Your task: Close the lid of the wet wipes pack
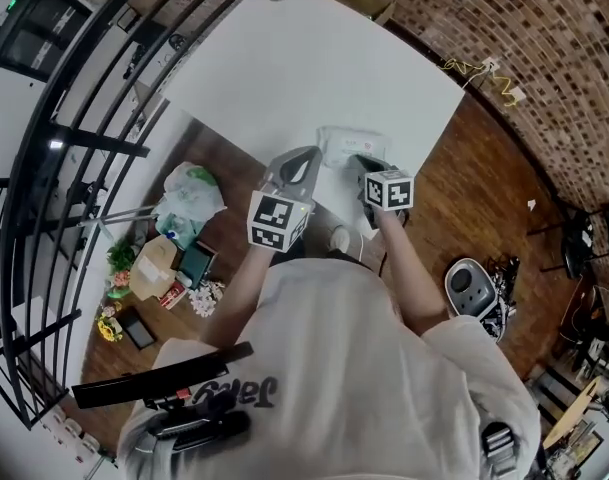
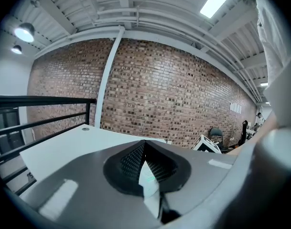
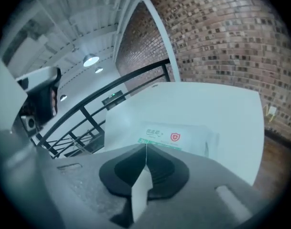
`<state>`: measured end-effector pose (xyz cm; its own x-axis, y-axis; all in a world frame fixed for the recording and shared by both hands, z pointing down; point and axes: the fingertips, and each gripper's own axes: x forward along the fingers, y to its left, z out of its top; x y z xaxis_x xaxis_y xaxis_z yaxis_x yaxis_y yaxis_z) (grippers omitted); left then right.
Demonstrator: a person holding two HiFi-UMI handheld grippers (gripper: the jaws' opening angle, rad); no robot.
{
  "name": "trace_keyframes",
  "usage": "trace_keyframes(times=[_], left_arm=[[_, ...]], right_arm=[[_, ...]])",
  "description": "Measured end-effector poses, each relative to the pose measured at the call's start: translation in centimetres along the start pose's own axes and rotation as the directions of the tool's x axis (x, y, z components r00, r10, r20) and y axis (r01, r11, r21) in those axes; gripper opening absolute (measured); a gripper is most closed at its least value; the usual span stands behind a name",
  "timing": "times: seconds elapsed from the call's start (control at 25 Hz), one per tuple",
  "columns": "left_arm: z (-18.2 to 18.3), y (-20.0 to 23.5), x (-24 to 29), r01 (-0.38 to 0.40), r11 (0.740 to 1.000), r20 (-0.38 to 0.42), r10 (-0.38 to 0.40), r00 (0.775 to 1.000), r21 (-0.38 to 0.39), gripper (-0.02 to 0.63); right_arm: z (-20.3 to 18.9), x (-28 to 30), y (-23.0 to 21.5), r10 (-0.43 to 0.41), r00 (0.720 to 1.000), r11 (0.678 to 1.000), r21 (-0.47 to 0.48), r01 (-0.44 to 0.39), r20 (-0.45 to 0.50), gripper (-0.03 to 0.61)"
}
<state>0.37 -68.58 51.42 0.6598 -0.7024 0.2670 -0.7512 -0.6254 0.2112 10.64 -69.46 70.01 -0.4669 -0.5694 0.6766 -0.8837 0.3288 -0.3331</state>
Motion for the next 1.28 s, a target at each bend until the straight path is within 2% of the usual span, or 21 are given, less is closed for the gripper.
trace_keyframes(times=[0.12,0.28,0.32,0.4,0.52,0.6,0.76,1.0,1.12,1.2,1.28], left_arm=[[1.0,0.6,-1.2,0.012,0.998,0.04,-0.01,0.999,-0.056,0.017],[1.9,1.5,-3.4,0.033,0.997,0.085,-0.027,0.996,-0.071,0.017],[2.1,1.5,-3.9,0.041,0.997,0.096,-0.035,0.995,-0.065,0.017],[3.0,1.6,-4.6,0.052,0.998,0.12,-0.047,0.992,-0.038,0.017],[4.4,0.6,-5.1,0.073,0.997,0.156,-0.074,0.985,0.012,0.017],[5.0,-1.0,-5.3,0.096,0.995,0.176,-0.101,0.979,0.035,0.017],[5.0,-5.0,-6.1,0.122,0.991,0.188,-0.131,0.973,0.054,0.017],[3.7,-12.4,-8.9,0.104,0.989,0.168,-0.121,0.978,0.109,0.017],[1.7,-16.7,-11.6,0.094,0.989,0.144,-0.11,0.983,0.111,0.017],[0.1,-19.5,-13.8,0.066,0.991,0.139,-0.082,0.987,0.118,0.017],[-1.0,-21.4,-15.6,0.016,0.992,0.145,-0.035,0.989,0.127,0.017]], right_arm=[[2.9,-3.1,0.9,-0.004,0.993,0.999,0.041,-0.001,0.119,-0.012],[6.8,-8.0,4.9,0.016,0.949,0.995,0.093,-0.047,0.314,-0.012],[7.5,-9.2,6.0,0.012,0.939,0.996,0.074,-0.039,0.345,-0.012],[8.9,-11.2,8.1,0.001,0.92,0.999,-0.033,0.013,0.393,-0.012],[10.3,-14.8,11.1,-0.011,0.885,0.962,-0.237,0.137,0.465,-0.012],[10.3,-17.6,12.4,-0.012,0.856,0.943,-0.278,0.182,0.517,-0.012],[9.0,-22.3,13.3,-0.016,0.804,0.944,-0.257,0.209,0.594,-0.012],[5.0,-27.4,13.4,0.013,0.775,0.932,-0.289,0.221,0.632,-0.011],[1.3,-29.9,14.3,0.033,0.775,0.933,-0.297,0.203,0.631,-0.012],[-1.6,-32.2,14.7,0.041,0.764,0.947,-0.269,0.176,0.643,-0.012],[-4.3,-34.0,13.8,0.02,0.754,0.969,-0.199,0.148,0.656,-0.012]])
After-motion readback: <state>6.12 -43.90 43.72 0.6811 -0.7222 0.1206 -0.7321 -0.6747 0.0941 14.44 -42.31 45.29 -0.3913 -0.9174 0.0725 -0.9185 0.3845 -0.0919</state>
